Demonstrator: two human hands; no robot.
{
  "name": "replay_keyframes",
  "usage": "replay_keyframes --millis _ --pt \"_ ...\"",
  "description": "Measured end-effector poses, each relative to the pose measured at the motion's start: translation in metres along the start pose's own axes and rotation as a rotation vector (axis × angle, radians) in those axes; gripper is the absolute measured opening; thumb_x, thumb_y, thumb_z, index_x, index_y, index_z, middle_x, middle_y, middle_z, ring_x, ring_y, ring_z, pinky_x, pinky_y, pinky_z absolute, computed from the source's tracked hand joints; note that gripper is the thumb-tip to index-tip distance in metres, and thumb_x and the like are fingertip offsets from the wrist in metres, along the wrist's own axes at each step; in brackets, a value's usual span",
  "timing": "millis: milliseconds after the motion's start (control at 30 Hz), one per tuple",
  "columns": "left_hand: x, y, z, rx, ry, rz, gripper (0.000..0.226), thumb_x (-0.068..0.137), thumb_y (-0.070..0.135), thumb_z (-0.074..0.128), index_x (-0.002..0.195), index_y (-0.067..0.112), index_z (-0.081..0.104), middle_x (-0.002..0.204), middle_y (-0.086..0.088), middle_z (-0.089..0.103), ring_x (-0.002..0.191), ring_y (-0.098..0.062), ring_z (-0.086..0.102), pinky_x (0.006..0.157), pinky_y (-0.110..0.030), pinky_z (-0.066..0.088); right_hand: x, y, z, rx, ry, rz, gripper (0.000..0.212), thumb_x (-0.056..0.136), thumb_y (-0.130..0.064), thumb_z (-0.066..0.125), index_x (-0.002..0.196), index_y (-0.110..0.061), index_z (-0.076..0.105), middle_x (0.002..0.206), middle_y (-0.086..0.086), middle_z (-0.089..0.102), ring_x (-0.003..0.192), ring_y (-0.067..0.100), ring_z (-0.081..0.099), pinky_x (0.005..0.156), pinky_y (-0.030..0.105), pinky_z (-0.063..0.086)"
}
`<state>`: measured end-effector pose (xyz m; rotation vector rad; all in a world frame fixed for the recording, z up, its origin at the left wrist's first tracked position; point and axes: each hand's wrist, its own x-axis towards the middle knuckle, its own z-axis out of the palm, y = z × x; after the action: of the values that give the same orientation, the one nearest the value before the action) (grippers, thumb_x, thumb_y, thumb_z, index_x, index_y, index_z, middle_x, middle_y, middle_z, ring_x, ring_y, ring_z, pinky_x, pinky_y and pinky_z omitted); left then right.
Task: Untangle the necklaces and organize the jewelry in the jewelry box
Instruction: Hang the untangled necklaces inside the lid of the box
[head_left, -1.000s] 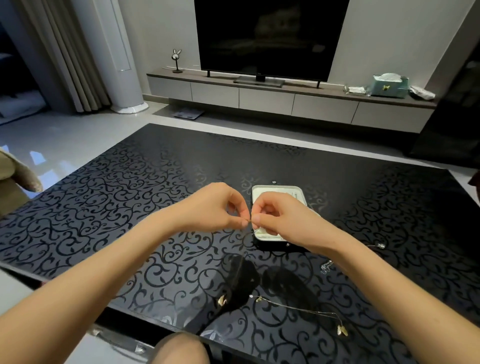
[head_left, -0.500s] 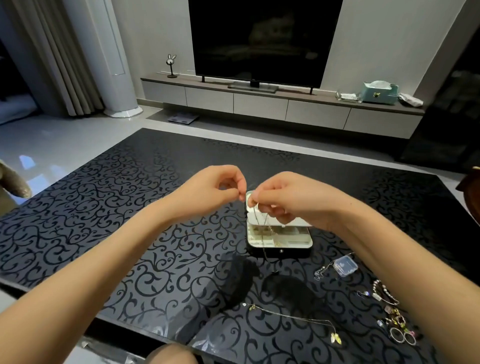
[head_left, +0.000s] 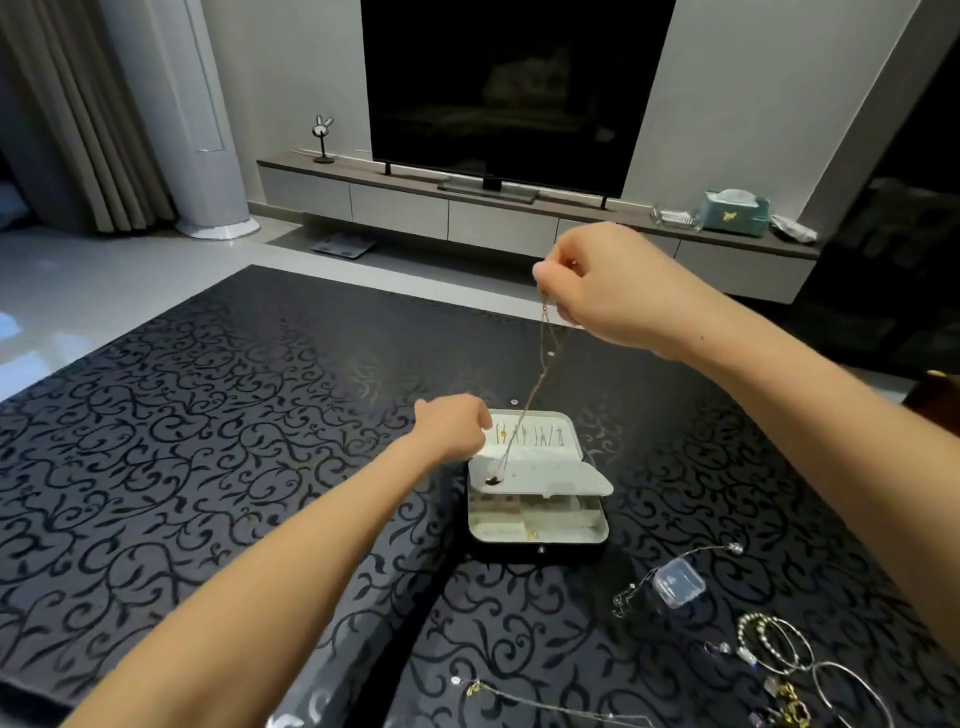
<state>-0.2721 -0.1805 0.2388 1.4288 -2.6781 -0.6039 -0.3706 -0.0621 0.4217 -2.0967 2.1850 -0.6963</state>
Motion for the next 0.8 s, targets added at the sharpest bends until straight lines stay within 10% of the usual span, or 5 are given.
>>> replay_keyframes --millis 467,800 --pt "0.034 -0.007 0.057 0.196 0.054 -0.099 0.026 0.08 0.02 0.043 0.09 0.017 0.066 0.085 0.001 0.057 0.084 -0.024 0.043 0.085 -0.04 0.024 0.048 0.065 0.02 0.359 -0.02 0.332 0.032 0.098 -0.022 0.038 0.073 -0.007 0.051 0.058 0.009 0.046 0.049 0.018 0.033 0.048 0.026 0.03" --pt "0.043 -0.022 0.07 0.116 0.094 -0.026 0.031 0.089 0.019 0.041 0.117 0.01 0.052 0.122 -0.009 0.048 0.104 -0.032 0.049 0.087 -0.038 0.033 0.061 0.066 0.033 0.618 -0.007 0.335 0.028 0.102 -0.024 0.035 0.08 -0.011 0.046 0.061 0.005 0.057 0.048 0.01 0.039 0.045 0.021 0.036"
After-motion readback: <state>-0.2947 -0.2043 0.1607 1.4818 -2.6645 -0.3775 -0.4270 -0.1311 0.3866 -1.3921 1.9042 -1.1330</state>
